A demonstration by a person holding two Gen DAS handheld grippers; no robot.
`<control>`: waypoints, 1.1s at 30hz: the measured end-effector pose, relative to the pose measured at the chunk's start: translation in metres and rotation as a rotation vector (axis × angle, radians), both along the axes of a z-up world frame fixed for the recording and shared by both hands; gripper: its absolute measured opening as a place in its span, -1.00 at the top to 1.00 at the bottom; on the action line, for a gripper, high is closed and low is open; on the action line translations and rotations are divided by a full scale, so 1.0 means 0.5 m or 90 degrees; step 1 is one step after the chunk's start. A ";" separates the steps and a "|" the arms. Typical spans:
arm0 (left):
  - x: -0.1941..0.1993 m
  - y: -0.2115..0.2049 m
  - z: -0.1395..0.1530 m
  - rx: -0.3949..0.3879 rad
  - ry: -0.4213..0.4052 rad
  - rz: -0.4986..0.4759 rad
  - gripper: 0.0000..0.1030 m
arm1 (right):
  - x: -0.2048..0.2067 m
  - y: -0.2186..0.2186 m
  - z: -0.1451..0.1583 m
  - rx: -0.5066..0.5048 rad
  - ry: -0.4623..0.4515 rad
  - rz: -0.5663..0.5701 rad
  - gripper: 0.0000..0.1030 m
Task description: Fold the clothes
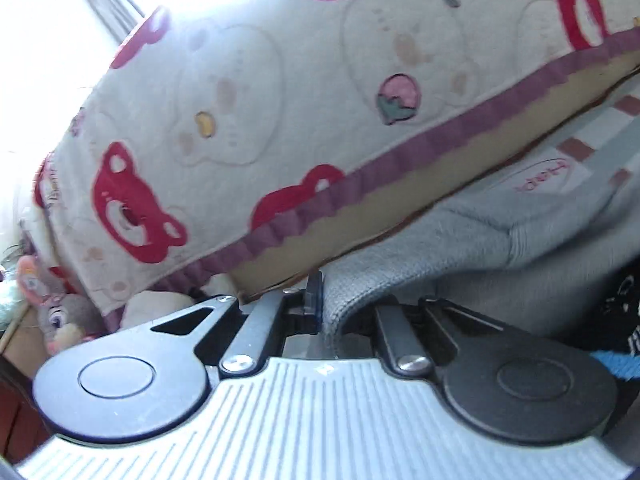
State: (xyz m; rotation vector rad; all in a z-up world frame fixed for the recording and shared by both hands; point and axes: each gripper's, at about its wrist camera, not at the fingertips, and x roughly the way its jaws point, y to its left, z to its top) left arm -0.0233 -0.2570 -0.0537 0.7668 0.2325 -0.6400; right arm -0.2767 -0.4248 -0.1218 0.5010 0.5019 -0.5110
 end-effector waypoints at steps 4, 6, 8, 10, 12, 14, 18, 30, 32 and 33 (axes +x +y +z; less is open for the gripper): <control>0.023 0.026 -0.032 0.005 -0.029 0.015 0.88 | -0.007 0.000 -0.062 0.120 0.002 -0.004 -0.03; 0.038 0.041 -0.038 0.005 -0.031 0.013 0.88 | -0.008 0.019 -0.082 0.144 -0.006 -0.006 -0.10; 0.047 0.057 -0.030 -0.016 -0.023 0.009 0.88 | 0.002 0.041 -0.096 0.160 -0.024 -0.008 -0.20; 0.051 0.073 -0.016 -0.044 -0.011 0.010 0.88 | 0.011 0.063 -0.111 0.175 -0.041 -0.011 -0.24; 0.049 0.085 0.000 -0.064 -0.005 0.009 0.88 | 0.021 0.085 -0.125 0.191 -0.059 -0.013 -0.26; 0.041 0.094 0.015 -0.076 -0.010 0.006 0.88 | 0.030 0.106 -0.140 0.207 -0.076 -0.015 -0.41; 0.036 0.107 0.028 -0.080 -0.003 0.011 0.84 | 0.049 0.150 -0.169 0.238 -0.111 -0.019 -0.42; 0.112 0.173 0.053 -0.101 0.049 0.103 0.88 | 0.033 0.165 -0.027 0.012 -0.150 -0.058 0.92; 0.131 0.196 0.103 -0.153 0.049 0.131 0.89 | 0.013 0.108 0.002 -0.006 -0.153 -0.084 0.93; 0.135 0.207 0.125 -0.168 0.039 0.138 0.89 | 0.003 0.079 0.017 -0.016 -0.155 -0.097 0.93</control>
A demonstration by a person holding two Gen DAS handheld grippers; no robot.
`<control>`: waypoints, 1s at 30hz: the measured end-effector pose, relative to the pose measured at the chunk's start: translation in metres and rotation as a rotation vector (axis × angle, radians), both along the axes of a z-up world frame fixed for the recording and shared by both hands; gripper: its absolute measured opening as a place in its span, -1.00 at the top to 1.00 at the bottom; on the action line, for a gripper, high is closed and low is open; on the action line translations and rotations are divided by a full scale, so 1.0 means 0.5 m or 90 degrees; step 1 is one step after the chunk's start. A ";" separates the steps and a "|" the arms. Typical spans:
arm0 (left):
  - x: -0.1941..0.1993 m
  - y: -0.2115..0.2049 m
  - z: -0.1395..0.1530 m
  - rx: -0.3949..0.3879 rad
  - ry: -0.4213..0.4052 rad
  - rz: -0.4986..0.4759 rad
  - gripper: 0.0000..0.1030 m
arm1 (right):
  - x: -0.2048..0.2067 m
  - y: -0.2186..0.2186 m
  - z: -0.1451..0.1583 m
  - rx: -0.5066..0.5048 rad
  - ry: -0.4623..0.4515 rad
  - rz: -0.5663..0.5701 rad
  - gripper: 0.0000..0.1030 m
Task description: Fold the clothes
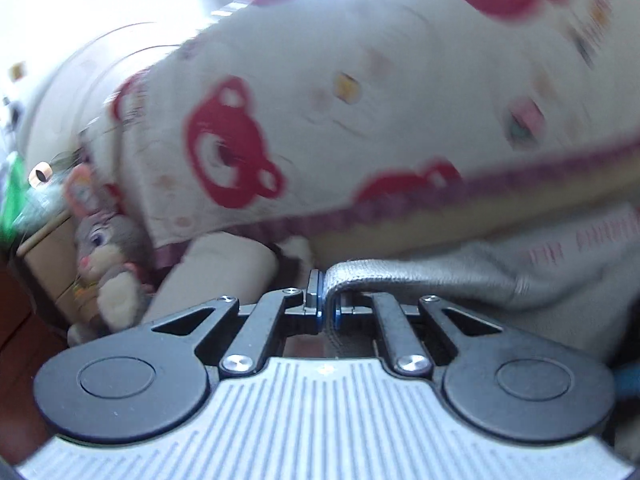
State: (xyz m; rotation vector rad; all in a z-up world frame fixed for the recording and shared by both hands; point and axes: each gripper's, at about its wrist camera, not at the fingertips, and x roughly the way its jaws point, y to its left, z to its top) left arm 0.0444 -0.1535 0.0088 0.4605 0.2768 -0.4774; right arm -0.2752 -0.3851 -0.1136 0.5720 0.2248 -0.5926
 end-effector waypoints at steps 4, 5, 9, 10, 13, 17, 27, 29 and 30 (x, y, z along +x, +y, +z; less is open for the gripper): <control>0.016 0.045 0.080 -0.056 -0.037 0.033 0.89 | -0.036 -0.071 0.061 -0.054 0.021 -0.010 0.98; 0.020 0.056 0.090 -0.068 -0.039 0.037 0.89 | -0.044 -0.087 0.076 -0.068 0.027 -0.010 0.98; 0.042 0.081 0.086 -0.087 -0.029 0.067 0.89 | -0.049 -0.131 0.081 0.009 0.071 0.080 0.80; 0.049 0.083 0.070 -0.083 -0.019 0.076 0.89 | -0.043 -0.120 0.066 0.022 0.087 0.113 0.74; 0.070 0.089 0.022 -0.072 0.011 0.103 0.89 | -0.019 -0.072 -0.016 0.100 0.128 0.187 -0.10; 0.085 0.094 -0.020 -0.057 0.036 0.124 0.89 | 0.006 -0.025 -0.099 0.212 0.088 0.204 -0.33; 0.076 0.095 -0.022 -0.055 0.034 0.118 0.89 | 0.056 0.058 -0.187 0.313 -0.006 0.173 -0.49; 0.075 0.094 -0.026 -0.053 0.033 0.118 0.89 | 0.065 0.065 -0.178 0.280 0.014 0.171 -0.65; 0.075 0.093 -0.028 -0.053 0.035 0.120 0.89 | 0.070 0.068 -0.174 0.263 0.025 0.170 -0.65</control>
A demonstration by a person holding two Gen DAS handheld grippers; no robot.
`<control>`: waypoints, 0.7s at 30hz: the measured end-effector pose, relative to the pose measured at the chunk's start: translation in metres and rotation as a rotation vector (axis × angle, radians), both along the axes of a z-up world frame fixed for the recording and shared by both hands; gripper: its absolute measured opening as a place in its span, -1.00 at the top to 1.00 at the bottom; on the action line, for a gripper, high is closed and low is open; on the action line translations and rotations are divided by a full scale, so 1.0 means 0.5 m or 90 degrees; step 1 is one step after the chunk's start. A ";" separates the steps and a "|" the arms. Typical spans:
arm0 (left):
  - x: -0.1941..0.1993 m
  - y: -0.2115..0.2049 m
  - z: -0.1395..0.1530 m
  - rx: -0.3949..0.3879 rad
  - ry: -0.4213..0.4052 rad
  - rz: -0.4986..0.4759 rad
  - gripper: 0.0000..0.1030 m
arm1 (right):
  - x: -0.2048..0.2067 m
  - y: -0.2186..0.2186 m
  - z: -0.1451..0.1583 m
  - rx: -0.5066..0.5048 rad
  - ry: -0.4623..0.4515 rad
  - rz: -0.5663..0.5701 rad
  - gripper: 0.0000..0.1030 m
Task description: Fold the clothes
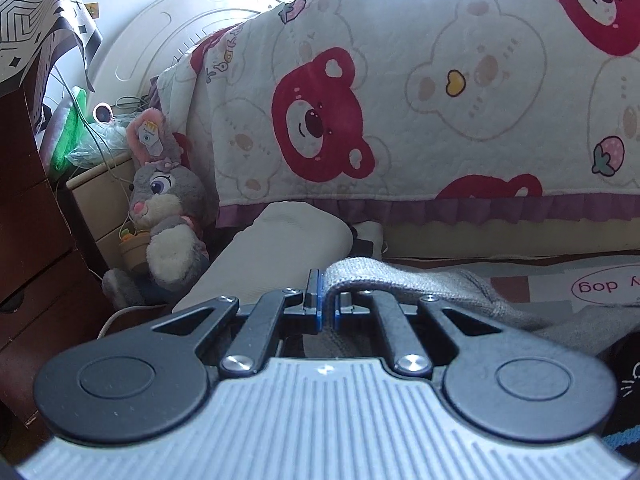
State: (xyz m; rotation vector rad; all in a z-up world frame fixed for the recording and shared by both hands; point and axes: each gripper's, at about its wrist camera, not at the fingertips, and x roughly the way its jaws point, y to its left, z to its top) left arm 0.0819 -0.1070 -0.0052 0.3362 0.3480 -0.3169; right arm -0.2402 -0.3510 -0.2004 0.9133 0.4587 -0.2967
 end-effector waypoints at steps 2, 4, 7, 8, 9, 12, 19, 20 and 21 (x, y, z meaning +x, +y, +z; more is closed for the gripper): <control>-0.001 -0.001 -0.003 -0.001 0.003 0.002 0.89 | 0.009 0.007 0.009 -0.035 0.016 0.002 -0.66; -0.004 -0.004 -0.006 0.002 0.002 0.000 0.89 | 0.019 0.013 0.018 -0.071 0.032 0.004 -0.67; -0.007 -0.007 -0.011 0.011 -0.003 -0.002 0.89 | 0.033 0.023 0.031 -0.124 0.056 0.007 -0.67; -0.007 -0.007 -0.013 0.013 -0.003 -0.001 0.89 | 0.038 0.027 0.035 -0.142 0.064 0.008 -0.64; -0.005 -0.007 -0.015 0.014 0.000 0.003 0.89 | 0.042 0.030 0.040 -0.160 0.072 0.009 -0.51; 0.004 -0.002 -0.022 0.018 0.008 0.007 0.88 | 0.056 0.040 0.053 -0.213 0.095 0.012 0.80; 0.022 0.038 0.029 -0.001 -0.042 0.000 0.90 | 0.037 0.017 0.163 -0.355 0.118 -0.022 0.84; 0.025 0.045 0.048 -0.016 -0.038 0.006 0.90 | 0.026 0.006 0.191 -0.378 0.116 -0.033 0.84; 0.024 0.049 0.066 -0.022 -0.041 0.005 0.90 | 0.015 -0.005 0.219 -0.401 0.115 -0.044 0.84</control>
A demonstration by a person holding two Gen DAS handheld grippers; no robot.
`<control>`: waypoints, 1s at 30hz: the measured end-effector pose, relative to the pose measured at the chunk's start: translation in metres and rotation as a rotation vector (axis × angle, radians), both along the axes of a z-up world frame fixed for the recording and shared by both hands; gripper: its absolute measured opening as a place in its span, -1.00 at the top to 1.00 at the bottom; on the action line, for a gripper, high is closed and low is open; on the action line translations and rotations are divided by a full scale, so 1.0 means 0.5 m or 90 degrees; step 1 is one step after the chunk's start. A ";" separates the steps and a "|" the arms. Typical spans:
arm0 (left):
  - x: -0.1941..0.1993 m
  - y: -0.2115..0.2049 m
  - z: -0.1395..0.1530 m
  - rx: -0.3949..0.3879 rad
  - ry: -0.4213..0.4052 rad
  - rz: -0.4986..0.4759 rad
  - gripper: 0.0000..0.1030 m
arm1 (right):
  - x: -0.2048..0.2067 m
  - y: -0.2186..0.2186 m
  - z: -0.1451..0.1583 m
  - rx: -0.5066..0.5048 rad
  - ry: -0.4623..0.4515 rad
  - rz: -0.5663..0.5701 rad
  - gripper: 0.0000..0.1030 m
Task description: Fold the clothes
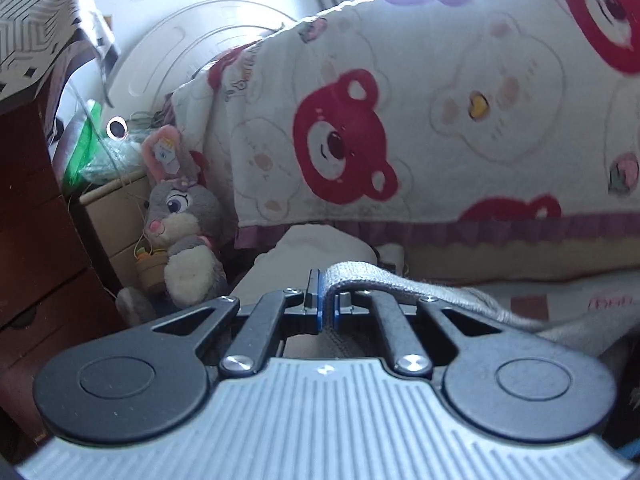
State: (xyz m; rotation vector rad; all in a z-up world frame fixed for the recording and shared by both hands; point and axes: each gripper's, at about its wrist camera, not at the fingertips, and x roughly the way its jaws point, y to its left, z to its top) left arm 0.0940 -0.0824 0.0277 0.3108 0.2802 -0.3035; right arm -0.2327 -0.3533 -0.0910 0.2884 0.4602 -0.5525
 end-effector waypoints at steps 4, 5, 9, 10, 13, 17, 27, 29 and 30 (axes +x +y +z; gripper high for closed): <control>-0.022 0.007 0.063 0.015 -0.036 -0.028 0.90 | -0.045 -0.027 0.094 -0.104 -0.009 -0.028 0.84; -0.027 0.009 0.079 0.018 -0.045 -0.035 0.90 | -0.058 -0.035 0.116 -0.120 -0.017 -0.034 0.84; -0.081 0.045 0.162 0.006 -0.072 -0.057 0.90 | -0.124 -0.036 0.214 -0.168 -0.047 -0.030 0.84; -0.097 0.059 0.189 -0.002 -0.081 -0.059 0.90 | -0.141 -0.035 0.239 -0.180 -0.054 -0.027 0.84; -0.152 0.107 0.279 -0.028 -0.119 -0.063 0.90 | -0.192 -0.031 0.314 -0.214 -0.075 -0.020 0.84; -0.230 0.187 0.409 -0.069 -0.166 -0.080 0.90 | -0.276 0.003 0.436 -0.278 -0.110 0.003 0.85; -0.237 0.200 0.511 -0.080 -0.119 -0.138 0.90 | -0.382 -0.049 0.607 -0.241 -0.118 0.026 0.84; -0.186 0.136 0.449 -0.025 -0.091 -0.136 0.90 | -0.331 -0.104 0.568 -0.218 -0.077 0.026 0.84; -0.156 0.098 0.413 0.020 -0.078 -0.133 0.90 | -0.303 -0.130 0.547 -0.211 -0.056 0.026 0.84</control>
